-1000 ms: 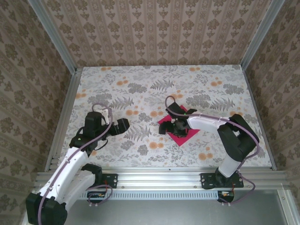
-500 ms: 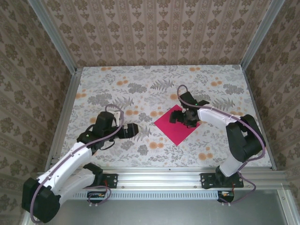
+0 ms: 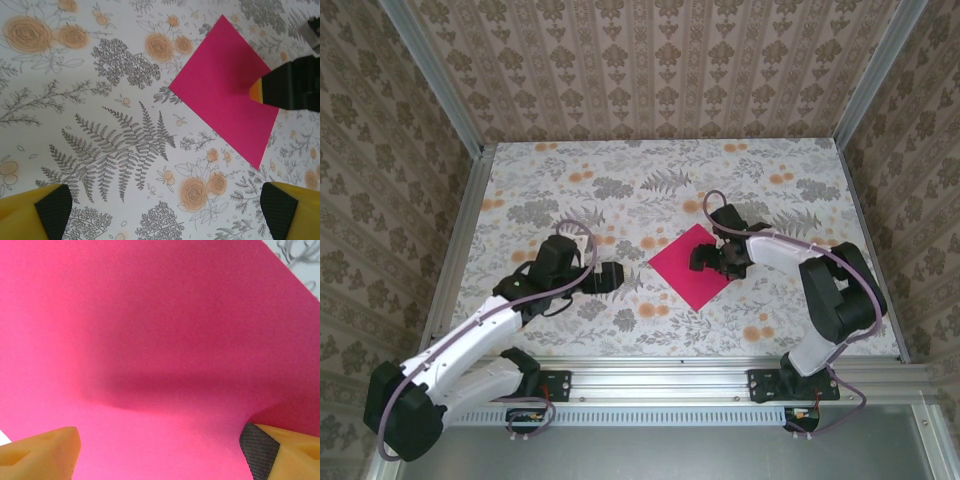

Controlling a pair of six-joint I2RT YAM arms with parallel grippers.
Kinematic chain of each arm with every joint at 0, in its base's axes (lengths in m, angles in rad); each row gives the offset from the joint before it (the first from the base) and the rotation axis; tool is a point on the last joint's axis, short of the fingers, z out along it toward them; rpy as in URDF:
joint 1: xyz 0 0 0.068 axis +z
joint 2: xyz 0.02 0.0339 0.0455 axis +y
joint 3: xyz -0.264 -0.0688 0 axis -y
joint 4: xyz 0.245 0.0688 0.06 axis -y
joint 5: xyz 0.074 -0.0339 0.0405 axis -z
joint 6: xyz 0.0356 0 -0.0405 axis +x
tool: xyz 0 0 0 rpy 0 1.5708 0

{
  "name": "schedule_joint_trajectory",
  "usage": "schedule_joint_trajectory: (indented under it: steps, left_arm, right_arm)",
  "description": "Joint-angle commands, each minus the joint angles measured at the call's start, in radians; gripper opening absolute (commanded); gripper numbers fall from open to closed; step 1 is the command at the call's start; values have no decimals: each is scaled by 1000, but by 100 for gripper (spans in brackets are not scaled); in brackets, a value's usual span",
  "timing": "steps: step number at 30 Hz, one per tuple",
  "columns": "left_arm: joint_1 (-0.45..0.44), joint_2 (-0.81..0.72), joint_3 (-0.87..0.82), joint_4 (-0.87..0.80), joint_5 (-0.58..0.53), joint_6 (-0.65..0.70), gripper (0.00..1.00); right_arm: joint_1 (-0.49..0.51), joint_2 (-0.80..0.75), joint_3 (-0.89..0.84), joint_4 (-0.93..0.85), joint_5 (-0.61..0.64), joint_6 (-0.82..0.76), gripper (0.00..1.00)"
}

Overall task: Fold a paper plane with a square sheet of paper (pick it up from the middle)
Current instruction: Rotate the square sheet of paper at the center of the table.

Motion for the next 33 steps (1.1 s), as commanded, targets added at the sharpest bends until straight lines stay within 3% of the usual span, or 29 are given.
schedule_joint_trajectory:
  steps: [1,8,10,13,17,21,27,33]
  left_arm:
    - [-7,-43,-7,-5,-60,12,100]
    - [-6,-94,-39,13,-120,-1,100]
    - [-6,-103,-39,13,-129,0,100]
    - [-6,-119,-33,-5,-148,1,100]
    - [-6,-147,-43,-6,-157,-9,100]
    - [-6,-170,-54,-11,-150,-21,100]
    - [-6,-211,-46,-74,-152,-23,100]
    - [-4,-258,-66,-84,-162,-22,100]
  right_arm:
    - [34,-42,-124,-31,-55,117,87]
    - [211,-224,-224,24,-11,378,87]
    - [244,-280,-192,-13,18,354,86]
    - [261,-298,-83,-127,86,191,87]
    - [261,-169,57,-260,137,-74,87]
    - [261,12,216,-286,72,-241,85]
    - [260,194,365,-260,-81,-273,81]
    - [231,312,424,-239,-59,-214,82]
